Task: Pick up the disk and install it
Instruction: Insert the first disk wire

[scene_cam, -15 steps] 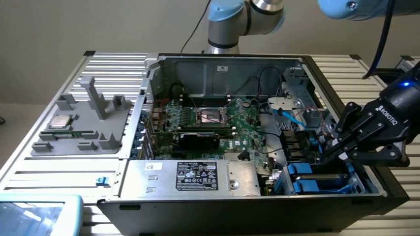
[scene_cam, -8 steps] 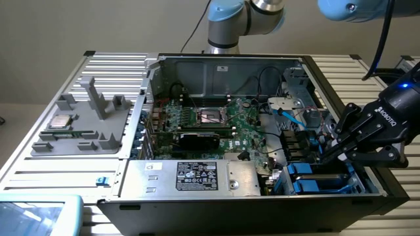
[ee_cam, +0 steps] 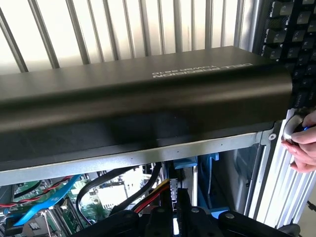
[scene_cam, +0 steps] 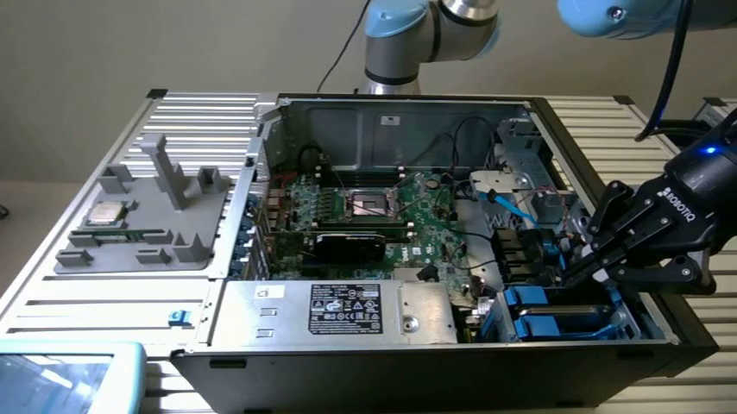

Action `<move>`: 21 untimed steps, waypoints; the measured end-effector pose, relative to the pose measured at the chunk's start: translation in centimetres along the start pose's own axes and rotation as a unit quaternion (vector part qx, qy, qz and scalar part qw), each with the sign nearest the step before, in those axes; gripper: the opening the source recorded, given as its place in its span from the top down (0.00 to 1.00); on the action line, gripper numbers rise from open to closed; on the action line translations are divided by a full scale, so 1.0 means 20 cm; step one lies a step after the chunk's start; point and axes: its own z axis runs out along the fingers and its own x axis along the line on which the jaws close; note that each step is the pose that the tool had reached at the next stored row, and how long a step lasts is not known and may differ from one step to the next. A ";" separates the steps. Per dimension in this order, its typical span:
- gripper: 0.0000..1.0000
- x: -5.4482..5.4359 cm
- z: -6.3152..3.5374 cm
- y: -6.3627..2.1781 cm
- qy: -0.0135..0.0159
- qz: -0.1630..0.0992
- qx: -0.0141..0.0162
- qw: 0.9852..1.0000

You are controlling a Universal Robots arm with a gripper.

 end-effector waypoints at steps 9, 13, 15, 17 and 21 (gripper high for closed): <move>0.84 0.00 0.000 0.000 0.000 0.000 0.000 1.000; 0.84 0.00 0.000 0.000 0.000 0.000 0.000 1.000; 0.84 0.00 0.000 0.000 0.000 0.000 0.000 1.000; 0.83 0.00 0.001 0.000 0.000 0.000 0.000 1.000; 0.71 0.00 -0.022 -0.012 0.000 0.000 0.000 1.000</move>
